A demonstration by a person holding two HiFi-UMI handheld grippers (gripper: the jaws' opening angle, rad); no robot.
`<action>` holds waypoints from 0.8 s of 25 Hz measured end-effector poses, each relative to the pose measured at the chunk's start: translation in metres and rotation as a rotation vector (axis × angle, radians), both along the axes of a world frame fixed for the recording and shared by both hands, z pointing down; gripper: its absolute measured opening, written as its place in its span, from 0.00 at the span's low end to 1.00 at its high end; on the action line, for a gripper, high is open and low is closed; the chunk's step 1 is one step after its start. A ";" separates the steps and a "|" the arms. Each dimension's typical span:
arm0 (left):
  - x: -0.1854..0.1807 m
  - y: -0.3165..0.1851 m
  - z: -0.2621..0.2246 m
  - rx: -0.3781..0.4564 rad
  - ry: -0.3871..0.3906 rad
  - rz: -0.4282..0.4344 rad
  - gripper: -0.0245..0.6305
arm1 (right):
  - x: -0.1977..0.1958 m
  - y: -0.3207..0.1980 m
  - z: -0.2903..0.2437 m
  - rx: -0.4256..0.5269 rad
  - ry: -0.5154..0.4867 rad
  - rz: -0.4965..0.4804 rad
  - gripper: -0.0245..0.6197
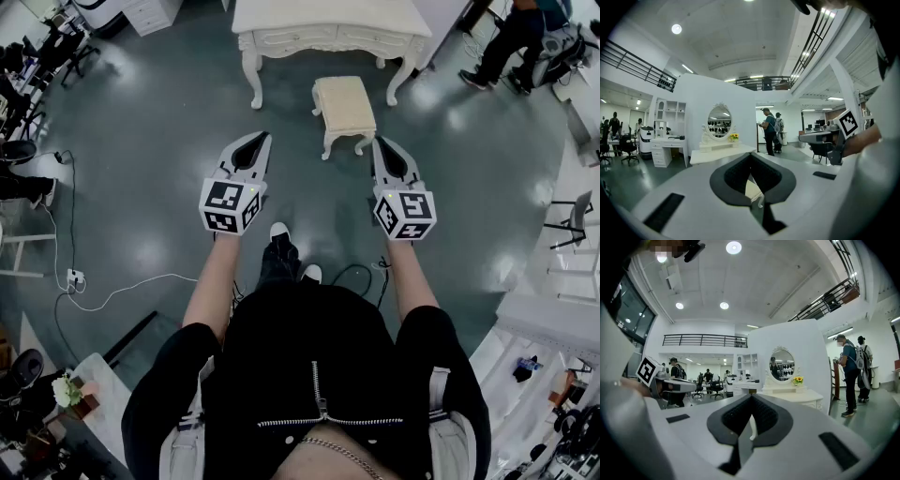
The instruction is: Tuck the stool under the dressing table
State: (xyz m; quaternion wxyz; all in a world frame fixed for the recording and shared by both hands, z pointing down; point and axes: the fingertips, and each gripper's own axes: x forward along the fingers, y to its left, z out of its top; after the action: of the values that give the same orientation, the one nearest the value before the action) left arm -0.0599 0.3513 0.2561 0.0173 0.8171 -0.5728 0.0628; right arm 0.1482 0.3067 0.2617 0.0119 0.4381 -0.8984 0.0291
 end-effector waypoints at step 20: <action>-0.034 -0.091 0.022 -0.051 0.005 0.036 0.07 | -0.040 -0.089 0.009 -0.014 0.006 0.007 0.05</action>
State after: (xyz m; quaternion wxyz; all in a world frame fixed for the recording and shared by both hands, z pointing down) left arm -0.0939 0.2599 0.2778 0.0384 0.8268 -0.5560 0.0758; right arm 0.1082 0.2180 0.2708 0.0175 0.4413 -0.8965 0.0342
